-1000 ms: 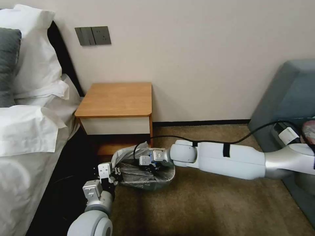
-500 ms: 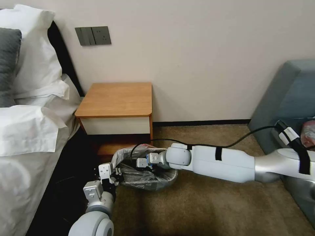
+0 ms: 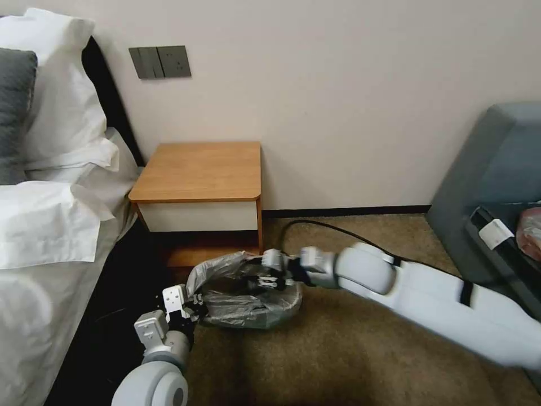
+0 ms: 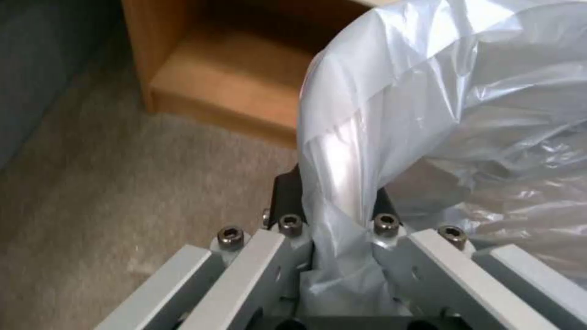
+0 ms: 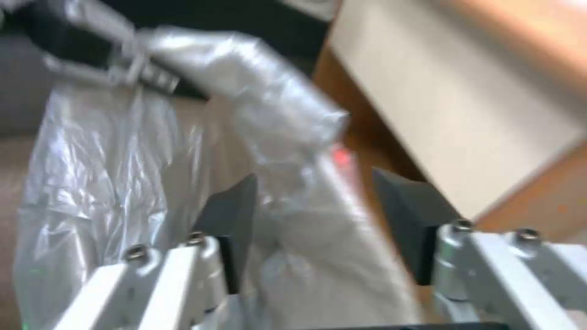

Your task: Pick up the garbage bag from the table and place it over the trash can.

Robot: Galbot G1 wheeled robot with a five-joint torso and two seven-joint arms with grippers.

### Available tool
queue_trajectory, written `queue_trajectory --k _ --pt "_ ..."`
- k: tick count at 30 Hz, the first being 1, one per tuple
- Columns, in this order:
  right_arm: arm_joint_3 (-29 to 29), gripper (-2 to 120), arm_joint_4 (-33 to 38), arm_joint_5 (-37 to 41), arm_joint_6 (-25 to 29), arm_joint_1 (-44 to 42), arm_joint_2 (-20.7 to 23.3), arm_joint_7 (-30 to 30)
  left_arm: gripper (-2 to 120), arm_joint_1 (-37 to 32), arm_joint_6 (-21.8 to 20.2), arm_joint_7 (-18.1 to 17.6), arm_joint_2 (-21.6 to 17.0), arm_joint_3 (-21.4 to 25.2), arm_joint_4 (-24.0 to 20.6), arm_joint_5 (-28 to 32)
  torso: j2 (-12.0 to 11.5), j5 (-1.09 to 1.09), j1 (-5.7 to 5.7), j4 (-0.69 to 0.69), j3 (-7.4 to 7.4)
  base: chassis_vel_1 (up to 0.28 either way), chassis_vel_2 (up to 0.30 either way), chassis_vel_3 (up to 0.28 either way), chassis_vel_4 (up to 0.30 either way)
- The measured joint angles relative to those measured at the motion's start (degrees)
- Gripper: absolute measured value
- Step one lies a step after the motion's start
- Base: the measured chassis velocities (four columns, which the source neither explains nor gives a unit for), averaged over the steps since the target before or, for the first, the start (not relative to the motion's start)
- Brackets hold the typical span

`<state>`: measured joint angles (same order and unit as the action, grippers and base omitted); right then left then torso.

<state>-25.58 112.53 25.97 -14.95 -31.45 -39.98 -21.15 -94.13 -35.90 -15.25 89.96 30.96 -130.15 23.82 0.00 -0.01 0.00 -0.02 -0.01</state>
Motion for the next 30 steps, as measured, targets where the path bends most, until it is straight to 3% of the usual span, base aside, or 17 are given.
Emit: queue_trajectory --k 3,4,6,10,12,15,16,17,20,30 --pt "8.4 67 3.1 0.7 1.7 -7.8 1.5 2.0 5 0.6 -1.5 -0.3 0.0 0.6 1.5 1.7 0.0 0.00 0.00 0.02 0.00 0.000 0.000 0.000 0.000" --pt "8.4 67 3.1 0.7 1.7 -7.8 1.5 2.0 5 0.6 -1.5 -0.3 0.0 0.6 1.5 1.7 0.0 0.00 0.00 0.02 0.00 0.000 0.000 0.000 0.000" --pt "15.3 77 3.8 0.8 2.5 -15.9 -0.2 4.3 5 1.2 -2.0 0.6 0.0 0.8 3.5 1.9 0.0 0.01 0.00 0.02 0.00 0.000 0.000 0.000 0.000" --pt "20.4 85 3.9 0.7 2.9 -21.7 -2.8 6.7 5 1.7 -2.3 2.2 -0.2 0.7 5.3 1.8 0.0 0.02 0.00 0.02 0.01 0.000 0.000 0.000 0.000" --pt "26.2 96 3.9 0.2 3.4 -28.6 -7.6 11.6 5 2.1 -2.5 5.4 -0.8 0.7 7.4 0.7 0.0 0.00 0.00 0.02 0.01 0.000 0.000 0.000 0.000" --pt "29.1 99 4.0 -0.6 3.7 -32.1 -10.9 14.6 5 2.3 -2.3 7.1 -1.3 0.7 8.4 0.3 0.0 0.00 0.00 0.02 0.01 0.000 0.000 0.000 0.000" --pt "32.9 100 4.1 -2.1 4.6 -38.0 -16.5 18.4 5 2.8 -1.8 9.0 -1.8 0.6 9.7 -0.5 0.0 0.01 0.00 0.02 0.01 0.000 0.000 0.000 0.000" --pt "32.9 100 4.1 -2.1 4.6 -38.0 -16.5 18.4 5 2.8 -1.8 9.0 -1.8 0.6 9.7 -0.5 0.0 0.01 0.00 0.02 0.01 0.000 0.000 0.000 0.000" --pt "37.8 100 4.0 -5.3 7.0 -45.1 -23.8 19.3 5 4.1 -0.4 9.9 -1.8 0.4 12.2 -1.2 0.0 0.01 0.00 0.02 0.00 0.000 0.000 0.000 0.000" --pt "39.8 100 4.1 -9.3 9.7 -49.6 -27.2 16.1 5 5.1 1.2 10.2 -1.4 -0.7 14.5 -1.0 0.0 0.03 0.00 0.03 0.00 0.000 0.000 0.000 0.000"
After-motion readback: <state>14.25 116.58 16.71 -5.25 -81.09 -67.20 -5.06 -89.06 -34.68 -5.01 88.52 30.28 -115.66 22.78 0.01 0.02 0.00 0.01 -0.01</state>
